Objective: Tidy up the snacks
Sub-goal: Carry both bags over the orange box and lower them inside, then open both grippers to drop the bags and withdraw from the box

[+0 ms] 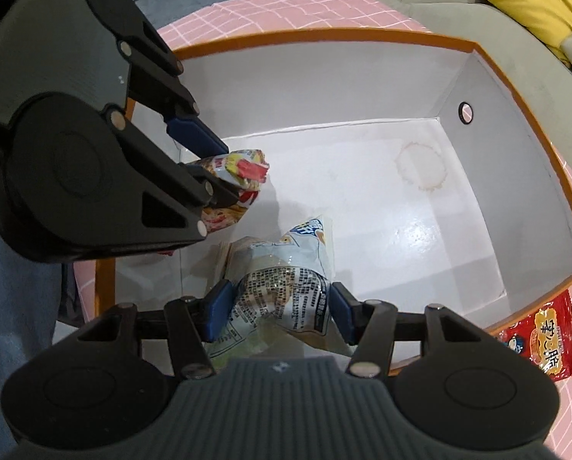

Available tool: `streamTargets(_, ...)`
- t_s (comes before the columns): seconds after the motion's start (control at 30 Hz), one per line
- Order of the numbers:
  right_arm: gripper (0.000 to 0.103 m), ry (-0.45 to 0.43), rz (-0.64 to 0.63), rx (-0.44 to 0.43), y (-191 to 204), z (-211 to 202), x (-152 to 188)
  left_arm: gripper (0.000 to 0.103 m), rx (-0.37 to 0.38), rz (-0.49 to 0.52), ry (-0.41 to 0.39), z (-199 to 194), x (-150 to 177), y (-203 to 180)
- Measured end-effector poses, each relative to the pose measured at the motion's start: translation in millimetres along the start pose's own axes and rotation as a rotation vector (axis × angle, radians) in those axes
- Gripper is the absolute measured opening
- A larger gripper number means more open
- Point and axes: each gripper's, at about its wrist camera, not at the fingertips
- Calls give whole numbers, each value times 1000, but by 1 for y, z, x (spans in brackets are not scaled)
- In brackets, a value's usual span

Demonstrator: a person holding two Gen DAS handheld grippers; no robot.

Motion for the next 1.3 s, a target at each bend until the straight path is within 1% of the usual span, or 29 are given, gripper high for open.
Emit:
streamTargets(0.1,54,12,3,-6,1,4,-1,28,-1,-8,3,1,-2,2)
streamTargets(0.23,54,29,-15,9,0,11,-2,28,-7,-8,8,1,-4,1)
streamTargets(0.33,54,32,-11,6,2,10,-2,30,-18,-6,9,3,-5,0)
streamTargets(0.37,56,32,-10,8,2,9,-2,33,-23,-4,9,1,-4,-1)
streamTargets(0.4,62,31,-9,12,1,8,-3,33,-24,-3,8,0,-3,-2)
streamTargets(0.43,65,27,-9,19,1,7,-3,33,-26,-2,3,-1,-3,-3)
streamTargets(0.47,68,22,-9,24,2,5,-4,36,-25,-3,-6,-4,-2,-3)
streamTargets(0.5,70,18,-8,28,2,3,-4,41,-23,-5,-13,-7,-2,-2)
streamTargets(0.53,72,14,-6,32,2,0,-4,43,-22,-10,-19,-10,-1,-1)
streamTargets(0.57,76,9,-4,40,1,-3,-4,46,-23,-12,-26,-13,-1,-1)
streamTargets(0.87,84,-63,30,76,1,-49,3,52,-37,-23,-120,-51,3,-2)
streamTargets(1.07,85,-128,70,99,0,-84,15,53,-53,-39,-206,-81,7,-7)
streamTargets(1.2,85,-186,94,123,2,-108,27,53,-57,-55,-266,-103,12,-19)
streamTargets(1.3,85,-236,136,129,1,-125,39,53,-54,-57,-306,-117,17,-31)
Point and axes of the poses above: each gripper's, at about its wrist camera, not at the fingertips, and z roughly the way its jaws point, y to its left, x to its underside
